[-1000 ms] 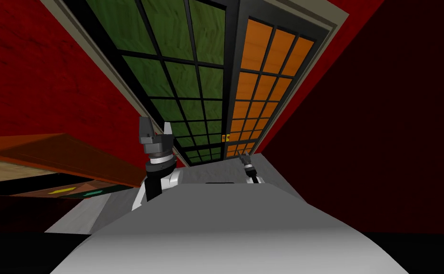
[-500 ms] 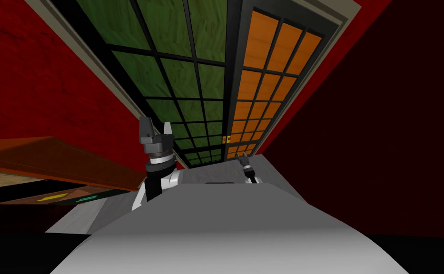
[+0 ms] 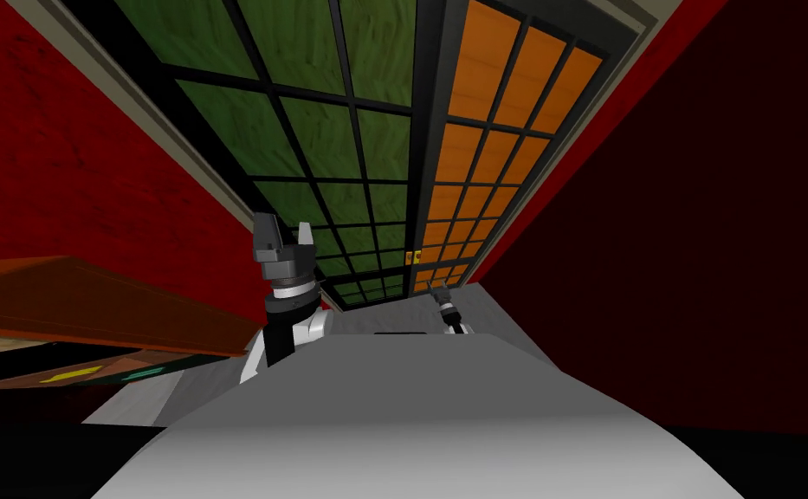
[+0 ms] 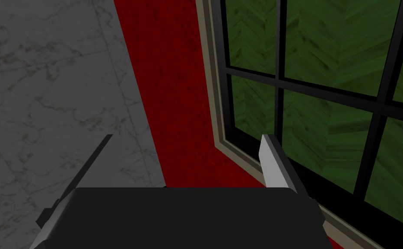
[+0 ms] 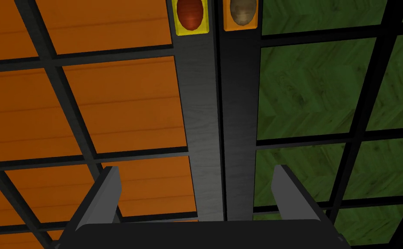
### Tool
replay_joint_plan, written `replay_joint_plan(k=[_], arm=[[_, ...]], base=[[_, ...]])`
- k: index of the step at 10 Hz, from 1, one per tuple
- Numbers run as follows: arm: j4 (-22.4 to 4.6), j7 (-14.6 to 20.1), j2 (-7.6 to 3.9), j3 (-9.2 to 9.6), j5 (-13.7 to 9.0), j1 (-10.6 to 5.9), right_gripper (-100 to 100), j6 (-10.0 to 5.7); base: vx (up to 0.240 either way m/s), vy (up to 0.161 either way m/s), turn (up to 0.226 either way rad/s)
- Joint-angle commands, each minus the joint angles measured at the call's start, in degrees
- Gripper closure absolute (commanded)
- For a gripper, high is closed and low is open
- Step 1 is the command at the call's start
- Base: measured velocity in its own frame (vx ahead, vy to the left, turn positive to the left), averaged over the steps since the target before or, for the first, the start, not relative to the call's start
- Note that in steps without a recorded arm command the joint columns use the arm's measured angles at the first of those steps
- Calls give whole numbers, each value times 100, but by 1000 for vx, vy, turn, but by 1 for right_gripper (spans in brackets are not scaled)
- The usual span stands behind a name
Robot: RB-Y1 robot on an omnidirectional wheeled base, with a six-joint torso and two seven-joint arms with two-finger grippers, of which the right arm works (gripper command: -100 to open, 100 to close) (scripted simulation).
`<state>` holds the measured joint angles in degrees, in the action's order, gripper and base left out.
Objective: Pull the door open
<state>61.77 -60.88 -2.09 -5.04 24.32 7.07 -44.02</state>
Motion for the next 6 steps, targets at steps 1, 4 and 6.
replay_joint_plan(k=[1,4,6], arm=[[-161,-98,26,-27,12,-78,-100,-50],[-477,-349,102,-65,92,-192,-100,-112],[-765,-579,179,-100,164,-297,-100,-169]], base=[[60,13,-4],[67,5,-9],[145,7,-19]])
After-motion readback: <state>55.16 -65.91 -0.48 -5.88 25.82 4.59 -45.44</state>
